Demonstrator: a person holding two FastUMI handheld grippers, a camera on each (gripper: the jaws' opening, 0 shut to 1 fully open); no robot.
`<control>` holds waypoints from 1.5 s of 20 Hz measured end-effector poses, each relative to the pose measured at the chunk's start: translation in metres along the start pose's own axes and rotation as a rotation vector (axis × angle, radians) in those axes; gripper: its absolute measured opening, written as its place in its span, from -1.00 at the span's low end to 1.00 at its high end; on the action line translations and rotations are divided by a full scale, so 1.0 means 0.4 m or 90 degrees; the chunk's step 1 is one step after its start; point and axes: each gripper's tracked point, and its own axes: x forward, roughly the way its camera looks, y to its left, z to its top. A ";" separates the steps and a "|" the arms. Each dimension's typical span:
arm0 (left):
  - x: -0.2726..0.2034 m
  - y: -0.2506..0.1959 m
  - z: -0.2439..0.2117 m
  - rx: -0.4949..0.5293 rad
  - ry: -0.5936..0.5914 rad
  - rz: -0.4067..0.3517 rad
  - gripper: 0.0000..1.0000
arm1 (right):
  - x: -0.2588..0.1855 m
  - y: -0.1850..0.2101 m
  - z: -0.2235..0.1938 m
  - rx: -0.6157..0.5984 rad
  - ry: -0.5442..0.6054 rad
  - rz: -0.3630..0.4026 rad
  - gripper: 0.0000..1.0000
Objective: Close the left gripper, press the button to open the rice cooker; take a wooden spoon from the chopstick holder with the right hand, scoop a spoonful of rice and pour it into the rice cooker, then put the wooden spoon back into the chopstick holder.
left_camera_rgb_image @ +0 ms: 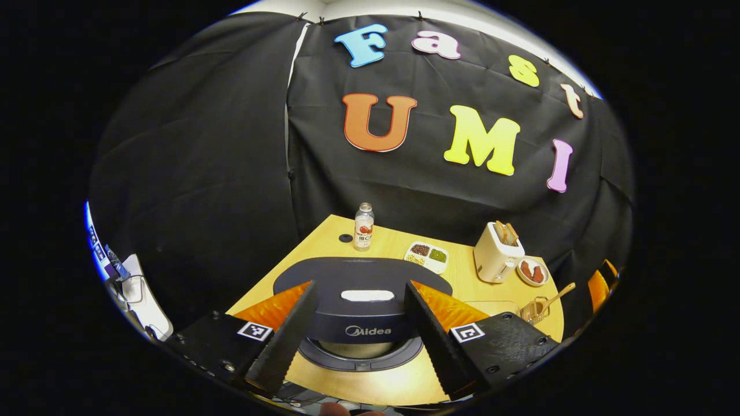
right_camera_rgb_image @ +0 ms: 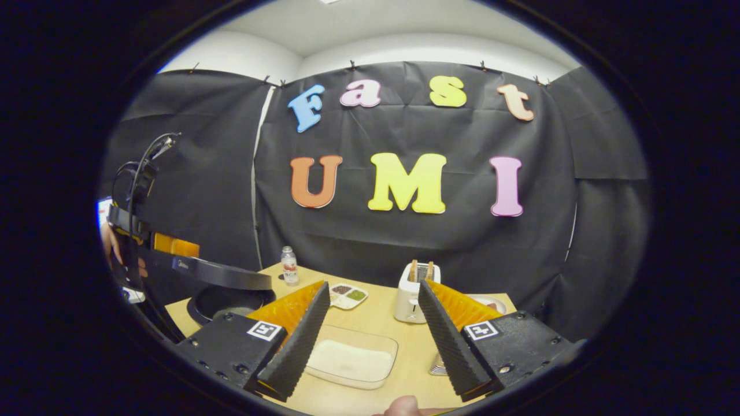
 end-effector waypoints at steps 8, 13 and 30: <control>0.002 0.004 -0.157 0.005 0.000 0.015 0.94 | 0.002 0.011 0.015 -0.021 0.005 0.001 0.96; 0.015 0.009 -0.231 0.020 0.004 0.026 0.94 | 0.011 0.033 0.020 -0.033 0.013 0.007 1.00; 0.035 0.002 -0.301 0.013 -0.009 0.054 0.99 | 0.057 0.084 0.020 0.003 0.013 0.033 0.96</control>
